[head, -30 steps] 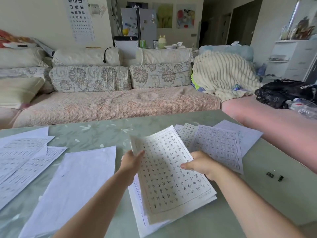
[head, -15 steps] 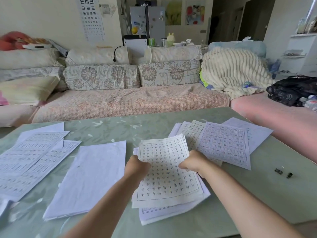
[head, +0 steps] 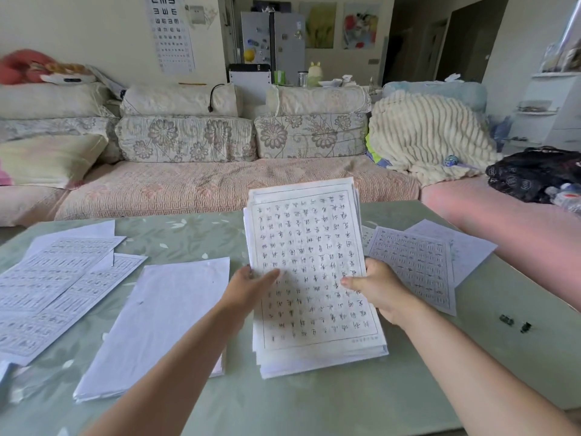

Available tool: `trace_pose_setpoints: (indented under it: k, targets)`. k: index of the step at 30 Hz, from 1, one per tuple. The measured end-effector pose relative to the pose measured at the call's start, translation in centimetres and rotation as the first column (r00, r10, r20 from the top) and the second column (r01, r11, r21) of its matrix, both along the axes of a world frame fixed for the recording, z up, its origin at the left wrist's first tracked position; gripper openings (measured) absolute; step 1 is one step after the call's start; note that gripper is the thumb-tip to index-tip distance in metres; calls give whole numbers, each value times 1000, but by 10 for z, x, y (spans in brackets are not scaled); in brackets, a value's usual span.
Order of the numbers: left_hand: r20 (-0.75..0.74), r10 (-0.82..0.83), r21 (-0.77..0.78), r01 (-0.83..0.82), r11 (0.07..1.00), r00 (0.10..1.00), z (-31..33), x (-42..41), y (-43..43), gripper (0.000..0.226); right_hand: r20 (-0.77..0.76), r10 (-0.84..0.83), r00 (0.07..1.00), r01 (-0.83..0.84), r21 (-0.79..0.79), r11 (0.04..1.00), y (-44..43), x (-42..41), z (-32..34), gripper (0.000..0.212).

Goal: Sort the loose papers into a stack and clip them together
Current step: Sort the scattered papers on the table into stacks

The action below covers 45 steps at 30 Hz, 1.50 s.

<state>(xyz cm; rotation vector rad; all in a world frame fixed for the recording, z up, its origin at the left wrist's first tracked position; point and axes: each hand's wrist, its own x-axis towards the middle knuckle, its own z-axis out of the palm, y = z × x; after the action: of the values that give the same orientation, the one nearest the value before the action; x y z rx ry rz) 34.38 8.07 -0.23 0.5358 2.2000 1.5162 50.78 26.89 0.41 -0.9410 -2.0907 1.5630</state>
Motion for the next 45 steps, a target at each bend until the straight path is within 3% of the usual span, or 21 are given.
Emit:
trace_pose_setpoints:
  k: [4, 7, 12, 18, 24, 28, 34, 38, 42, 45]
  targets:
    - [-40, 72, 221, -61, 973, 997, 28, 10, 12, 34, -134, -42, 990, 56, 99, 994, -6, 2, 17, 39]
    - [-53, 54, 385, -29, 922, 997, 48, 19, 17, 9, -211, -78, 974, 113, 159, 981, -10, 4, 35, 42]
    - [-150, 38, 512, 44, 858, 988, 63, 28, 19, 30, -301, -50, 952, 111, 191, 975, -11, 11, 56, 50]
    - [-187, 96, 478, 5, 878, 978, 49, 30, 15, 38, -287, -51, 957, 107, 181, 978, -9, 15, 49, 48]
    - [-279, 96, 416, 30, 909, 955, 52, 30, 22, 25, -263, -70, 962, 113, 152, 982, -10, 14, 40, 44]
    - [-243, 106, 448, 14, 894, 964, 56, 25, 24, 19, -279, -126, 952, 163, 116, 980, -9, 12, 42, 34]
    - [-230, 24, 247, 34, 968, 973, 37, 25, 20, 12, -178, -96, 979, 124, 153, 980, -17, 7, 37, 40]
    - [-248, 42, 237, 19, 971, 968, 48, 3, 8, 6, -159, -103, 982, 132, 186, 973, -18, -8, 47, 33]
    - [-199, 108, 226, -62, 972, 974, 56, -23, -19, 7, -94, -118, 989, 129, 124, 984, -33, -38, 51, 26]
    - [-163, 144, 135, -122, 983, 976, 51, -44, -50, 4, 3, -73, 997, 72, 80, 994, -62, -73, 40, 40]
